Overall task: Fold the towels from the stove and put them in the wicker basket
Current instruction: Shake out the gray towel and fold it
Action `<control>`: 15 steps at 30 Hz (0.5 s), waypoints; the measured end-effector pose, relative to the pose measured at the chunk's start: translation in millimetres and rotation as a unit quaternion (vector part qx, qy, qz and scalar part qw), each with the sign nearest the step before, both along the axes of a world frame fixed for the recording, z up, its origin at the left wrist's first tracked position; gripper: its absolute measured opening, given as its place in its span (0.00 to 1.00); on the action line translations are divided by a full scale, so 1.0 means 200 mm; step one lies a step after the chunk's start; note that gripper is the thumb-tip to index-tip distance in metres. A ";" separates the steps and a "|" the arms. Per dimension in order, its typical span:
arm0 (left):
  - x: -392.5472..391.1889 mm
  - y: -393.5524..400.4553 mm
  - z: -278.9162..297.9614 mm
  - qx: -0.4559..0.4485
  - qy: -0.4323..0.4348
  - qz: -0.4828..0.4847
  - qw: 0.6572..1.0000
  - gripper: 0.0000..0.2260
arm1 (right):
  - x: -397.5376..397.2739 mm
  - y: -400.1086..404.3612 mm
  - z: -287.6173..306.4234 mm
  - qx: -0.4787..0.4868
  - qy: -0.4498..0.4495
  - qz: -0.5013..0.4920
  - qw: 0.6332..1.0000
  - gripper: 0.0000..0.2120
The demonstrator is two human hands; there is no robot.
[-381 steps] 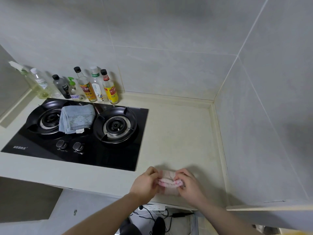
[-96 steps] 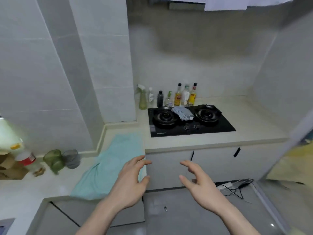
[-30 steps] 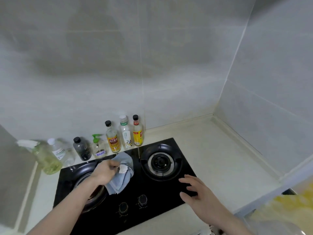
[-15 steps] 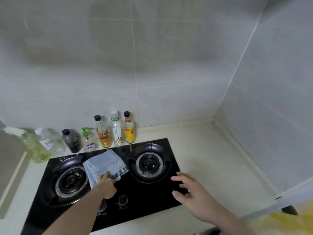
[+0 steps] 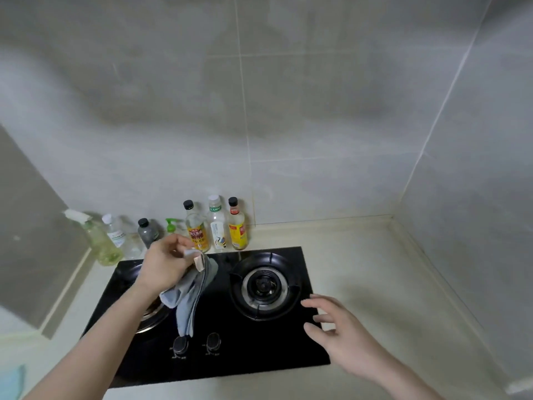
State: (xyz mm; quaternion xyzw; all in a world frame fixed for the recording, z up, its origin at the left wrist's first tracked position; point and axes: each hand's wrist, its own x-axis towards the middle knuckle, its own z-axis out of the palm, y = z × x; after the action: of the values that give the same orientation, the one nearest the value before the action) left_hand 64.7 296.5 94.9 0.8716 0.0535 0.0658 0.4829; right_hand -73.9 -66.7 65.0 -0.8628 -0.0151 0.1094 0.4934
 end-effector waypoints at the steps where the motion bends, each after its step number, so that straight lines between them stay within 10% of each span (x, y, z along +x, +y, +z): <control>1: -0.04 -0.02 0.07 -0.013 0.002 -0.006 1.000 0.07 | 0.01 0.02 0.02 0.010 -0.002 0.012 1.000 0.15; 15: -0.53 -0.43 0.61 -0.061 -0.069 -0.127 0.988 0.08 | 0.06 0.25 0.24 0.039 -0.104 0.060 0.992 0.13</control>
State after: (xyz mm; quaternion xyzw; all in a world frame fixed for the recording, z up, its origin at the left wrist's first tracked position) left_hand -40.7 210.9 217.8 0.8333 -0.0870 0.0608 0.5425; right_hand -62.4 -17.3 113.8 -0.8470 -0.1220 0.0481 0.5152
